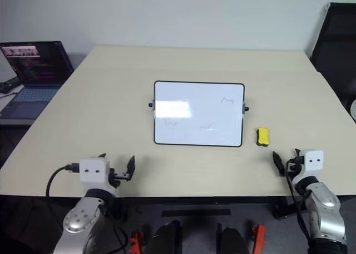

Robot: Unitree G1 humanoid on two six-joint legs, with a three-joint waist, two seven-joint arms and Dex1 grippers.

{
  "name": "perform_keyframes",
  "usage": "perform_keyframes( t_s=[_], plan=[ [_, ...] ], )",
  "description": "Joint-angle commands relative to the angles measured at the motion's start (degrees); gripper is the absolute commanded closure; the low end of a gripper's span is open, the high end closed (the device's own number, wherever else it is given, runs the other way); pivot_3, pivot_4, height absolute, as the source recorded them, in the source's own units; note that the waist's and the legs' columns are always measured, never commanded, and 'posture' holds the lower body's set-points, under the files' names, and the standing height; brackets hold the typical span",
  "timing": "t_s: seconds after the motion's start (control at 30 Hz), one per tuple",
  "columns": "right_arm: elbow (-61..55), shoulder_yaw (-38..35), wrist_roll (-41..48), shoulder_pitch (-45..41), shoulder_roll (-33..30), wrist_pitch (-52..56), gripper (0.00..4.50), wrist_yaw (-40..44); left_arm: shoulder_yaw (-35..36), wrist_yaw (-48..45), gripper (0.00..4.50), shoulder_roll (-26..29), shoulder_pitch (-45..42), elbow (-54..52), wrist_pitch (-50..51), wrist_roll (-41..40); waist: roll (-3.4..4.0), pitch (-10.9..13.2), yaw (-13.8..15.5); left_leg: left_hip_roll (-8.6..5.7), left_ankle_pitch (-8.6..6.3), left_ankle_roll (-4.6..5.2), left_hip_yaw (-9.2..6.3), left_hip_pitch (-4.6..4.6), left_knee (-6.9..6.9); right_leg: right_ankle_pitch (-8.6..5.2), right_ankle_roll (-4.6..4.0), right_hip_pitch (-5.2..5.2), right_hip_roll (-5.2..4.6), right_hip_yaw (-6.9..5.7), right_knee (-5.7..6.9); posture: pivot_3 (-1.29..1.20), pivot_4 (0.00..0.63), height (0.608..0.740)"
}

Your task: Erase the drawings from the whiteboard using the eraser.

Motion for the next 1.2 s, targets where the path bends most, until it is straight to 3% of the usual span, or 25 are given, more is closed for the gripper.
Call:
perform_keyframes(
  t_s=[0.03,0.3,0.63,0.9,1.2],
  plan=[
    [-2.77,-0.39,0.14,-0.82,-0.63,0.77,0.05,-0.9,-0.5,-0.97,0.0,0.39,-1.08,1.15,-3.31,0.31,0.0,0.0,0.0,0.0,-0.01,-0.01,0.0,0.01,0.01,0.0,0.0,0.0,0.0,0.0,0.0,0.0,0.15,0.74],
    [-8.9,-0.2,2.01,0.37,-0.3,4.25,0.05,-0.79,0.01,-5.43,0.0,3.61,-1.05,2.41,-4.61,-0.91,0.0,0.0,0.01,0.01,-0.01,0.0,0.0,-0.01,-0.08,-0.06,-0.09,-0.03,0.01,-0.02,-0.01,0.0,0.15,0.74],
    [-22.53,3.7,6.92,0.12,1.53,18.32,0.05,-3.58,2.5,-21.58,0.0,15.66,-5.44,2.62,-6.67,-8.66,0.01,0.0,0.0,0.05,-0.03,-0.02,-0.02,0.01,-0.06,-0.07,-0.1,-0.05,0.01,-0.04,0.03,0.0,0.15,0.74],
    [-32.1,2.12,9.89,-5.26,1.16,36.46,0.05,-14.44,-0.71,-38.68,0.0,26.16,-26.1,9.47,-0.49,-17.66,0.0,0.02,0.29,0.04,-0.02,0.0,0.01,-0.16,-0.08,-0.07,-0.1,-0.19,0.02,-0.04,0.0,0.0,0.15,0.74],
    [-25.53,3.31,6.17,-19.59,4.42,44.32,0.05,-24.59,-7.06,-56.77,0.0,31.01,-43.14,16.66,6.91,-25.05,0.0,0.02,-1.4,0.03,0.02,0.04,-0.03,-0.63,-0.05,0.23,0.38,-0.66,0.11,-0.07,0.11,0.0,0.15,0.74]
  ],
)
